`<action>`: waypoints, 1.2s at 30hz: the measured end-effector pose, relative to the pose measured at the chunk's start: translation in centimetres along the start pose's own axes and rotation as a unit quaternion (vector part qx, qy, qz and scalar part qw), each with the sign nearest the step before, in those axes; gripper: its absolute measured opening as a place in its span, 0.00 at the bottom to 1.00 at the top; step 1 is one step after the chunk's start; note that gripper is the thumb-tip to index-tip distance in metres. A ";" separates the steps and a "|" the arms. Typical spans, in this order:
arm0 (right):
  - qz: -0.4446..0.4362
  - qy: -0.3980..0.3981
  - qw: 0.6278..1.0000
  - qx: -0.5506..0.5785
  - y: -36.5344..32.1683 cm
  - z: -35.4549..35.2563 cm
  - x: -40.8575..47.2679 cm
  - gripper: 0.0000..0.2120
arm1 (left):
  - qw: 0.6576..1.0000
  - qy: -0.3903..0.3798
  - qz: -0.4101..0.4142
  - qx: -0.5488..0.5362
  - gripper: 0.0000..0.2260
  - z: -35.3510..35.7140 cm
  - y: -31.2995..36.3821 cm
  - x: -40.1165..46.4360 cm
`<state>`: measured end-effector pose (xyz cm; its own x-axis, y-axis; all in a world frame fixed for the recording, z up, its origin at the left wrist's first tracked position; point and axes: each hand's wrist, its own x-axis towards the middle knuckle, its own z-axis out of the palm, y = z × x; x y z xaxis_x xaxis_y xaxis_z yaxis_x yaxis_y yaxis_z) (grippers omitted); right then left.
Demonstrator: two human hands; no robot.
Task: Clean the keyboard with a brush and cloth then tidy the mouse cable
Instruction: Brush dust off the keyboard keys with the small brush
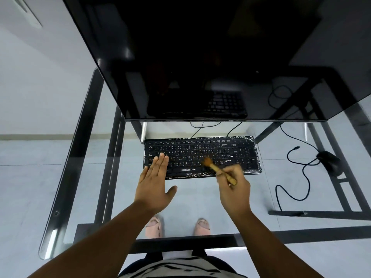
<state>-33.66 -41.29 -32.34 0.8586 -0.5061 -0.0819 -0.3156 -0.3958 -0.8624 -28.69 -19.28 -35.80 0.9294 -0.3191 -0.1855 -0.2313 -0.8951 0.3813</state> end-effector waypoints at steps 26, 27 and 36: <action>0.023 0.068 0.997 -0.043 2.4 -4.2 0.5 0.07 | 0.997 -0.003 -0.068 0.041 0.38 0.8 3.5 0.4; 0.028 0.080 0.996 -0.028 2.7 -4.5 0.7 0.07 | 0.997 0.001 -0.070 0.041 0.38 0.9 3.8 0.4; 0.035 0.092 0.995 -0.017 4.0 -6.9 2.9 0.06 | 0.999 0.000 -0.033 0.037 0.37 2.0 6.1 1.4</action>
<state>-35.23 -49.66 -32.55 0.7472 -0.6630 -0.0455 -0.3873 -0.3788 -0.8405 -29.40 -25.81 -35.50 0.9432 -0.2585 -0.2085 -0.1898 -0.9348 0.3001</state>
